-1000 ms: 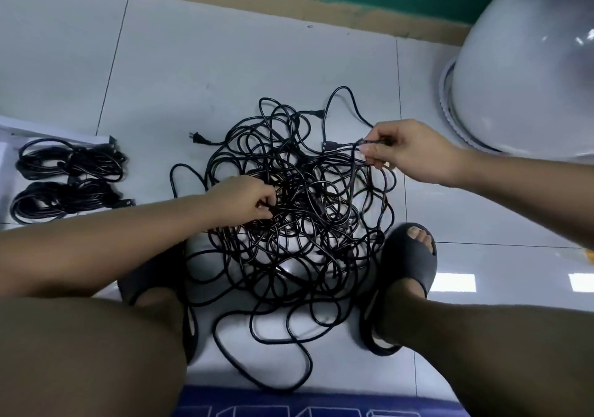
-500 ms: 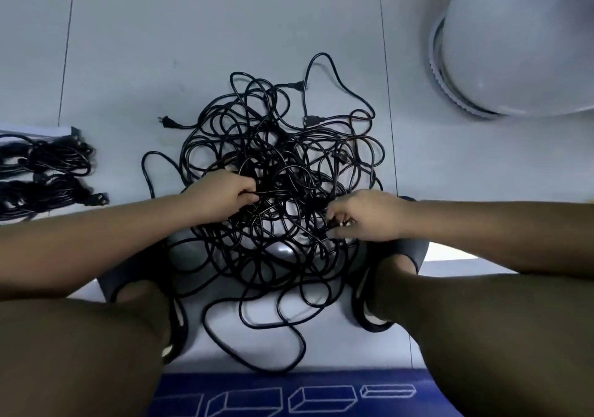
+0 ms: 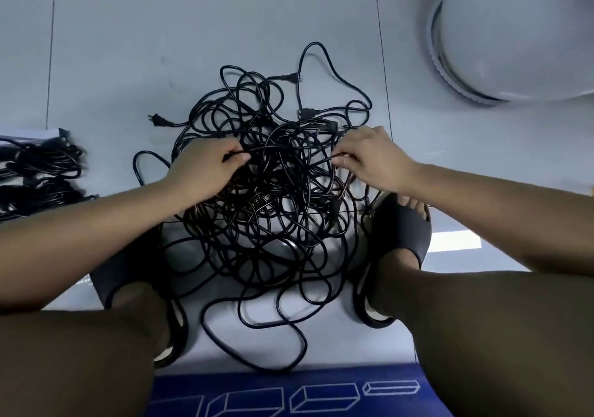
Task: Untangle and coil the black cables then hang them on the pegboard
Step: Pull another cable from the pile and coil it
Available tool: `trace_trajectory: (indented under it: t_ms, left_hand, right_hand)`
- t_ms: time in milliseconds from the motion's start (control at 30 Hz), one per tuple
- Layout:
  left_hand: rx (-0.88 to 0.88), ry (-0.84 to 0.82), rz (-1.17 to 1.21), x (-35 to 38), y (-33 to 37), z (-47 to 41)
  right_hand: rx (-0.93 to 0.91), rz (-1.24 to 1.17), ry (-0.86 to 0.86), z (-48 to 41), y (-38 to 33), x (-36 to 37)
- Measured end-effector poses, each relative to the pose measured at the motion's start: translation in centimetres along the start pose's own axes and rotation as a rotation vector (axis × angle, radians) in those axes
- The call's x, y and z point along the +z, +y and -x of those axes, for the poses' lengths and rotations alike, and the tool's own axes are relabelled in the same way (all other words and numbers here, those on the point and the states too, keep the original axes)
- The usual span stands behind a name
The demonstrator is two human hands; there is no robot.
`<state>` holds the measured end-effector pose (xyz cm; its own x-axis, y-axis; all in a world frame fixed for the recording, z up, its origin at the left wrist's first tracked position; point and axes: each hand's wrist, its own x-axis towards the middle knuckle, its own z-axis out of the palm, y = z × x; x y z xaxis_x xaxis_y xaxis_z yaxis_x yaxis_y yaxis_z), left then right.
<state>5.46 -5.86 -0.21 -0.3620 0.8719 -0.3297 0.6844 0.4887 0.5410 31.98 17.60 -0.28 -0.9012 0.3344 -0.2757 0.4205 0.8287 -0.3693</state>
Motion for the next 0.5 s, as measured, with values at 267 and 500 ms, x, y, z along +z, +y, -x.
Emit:
trace_trajectory:
  t_ms: [267, 500]
  left_hand:
    - [0.071, -0.014, -0.085, 1.9, -1.5, 0.4]
    - [0.222, 0.06, -0.17, 2.0, 0.1, 1.1]
  right_hand:
    - [-0.389, 0.15, 0.158, 4.4, -0.8, 3.1]
    - [-0.588, 0.312, -0.096, 6.8, -0.4, 8.2]
